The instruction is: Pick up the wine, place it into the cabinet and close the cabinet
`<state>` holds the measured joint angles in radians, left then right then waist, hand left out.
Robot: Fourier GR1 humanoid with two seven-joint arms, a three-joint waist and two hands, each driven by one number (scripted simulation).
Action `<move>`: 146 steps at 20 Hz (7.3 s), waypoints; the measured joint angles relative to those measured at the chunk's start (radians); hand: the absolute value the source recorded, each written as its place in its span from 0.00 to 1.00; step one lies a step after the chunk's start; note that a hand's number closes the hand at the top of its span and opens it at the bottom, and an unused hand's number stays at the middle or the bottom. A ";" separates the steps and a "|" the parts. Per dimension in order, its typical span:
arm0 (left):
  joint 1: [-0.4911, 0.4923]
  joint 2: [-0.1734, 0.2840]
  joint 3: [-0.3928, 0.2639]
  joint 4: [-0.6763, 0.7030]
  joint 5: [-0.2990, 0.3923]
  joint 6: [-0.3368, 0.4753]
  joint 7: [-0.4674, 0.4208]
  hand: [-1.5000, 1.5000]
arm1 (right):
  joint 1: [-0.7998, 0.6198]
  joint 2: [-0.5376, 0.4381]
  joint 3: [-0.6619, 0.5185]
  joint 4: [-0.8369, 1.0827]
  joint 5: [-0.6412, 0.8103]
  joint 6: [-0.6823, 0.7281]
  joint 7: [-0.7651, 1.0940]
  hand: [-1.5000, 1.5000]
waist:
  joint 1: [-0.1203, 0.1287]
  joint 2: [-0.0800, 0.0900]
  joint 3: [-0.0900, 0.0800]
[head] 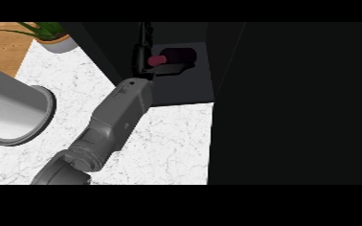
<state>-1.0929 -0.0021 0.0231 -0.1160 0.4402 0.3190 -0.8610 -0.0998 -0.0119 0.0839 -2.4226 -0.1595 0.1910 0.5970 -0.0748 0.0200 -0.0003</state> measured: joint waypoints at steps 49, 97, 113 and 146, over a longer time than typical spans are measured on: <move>0.951 0.138 -0.853 -1.480 0.129 0.569 0.228 0.00 | 0.025 -0.039 -0.059 -0.027 0.011 -0.029 0.020 0.00 | 0.077 -0.023 0.001; 1.565 0.809 -0.228 -1.969 0.459 -0.066 0.220 0.00 | 0.127 -0.019 0.706 -0.006 0.156 -0.200 0.142 1.00 | 0.080 -0.030 -0.002; 1.518 0.798 -0.168 -1.937 0.510 -0.163 0.302 0.00 | -0.221 -0.161 0.811 0.047 0.272 -0.535 0.154 1.00 | 0.094 -0.024 -0.004; 1.406 0.678 -0.137 -1.919 0.439 -0.130 0.430 0.00 | -1.117 0.012 0.318 1.185 -0.066 -0.476 -0.224 1.00 | 0.101 -0.026 -0.003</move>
<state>0.3131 0.6756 -0.1141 -2.0347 0.8794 0.1893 -0.4312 -1.2163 0.0002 0.4017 -1.2376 -0.2254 -0.2854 0.3734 0.0261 -0.0062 -0.0034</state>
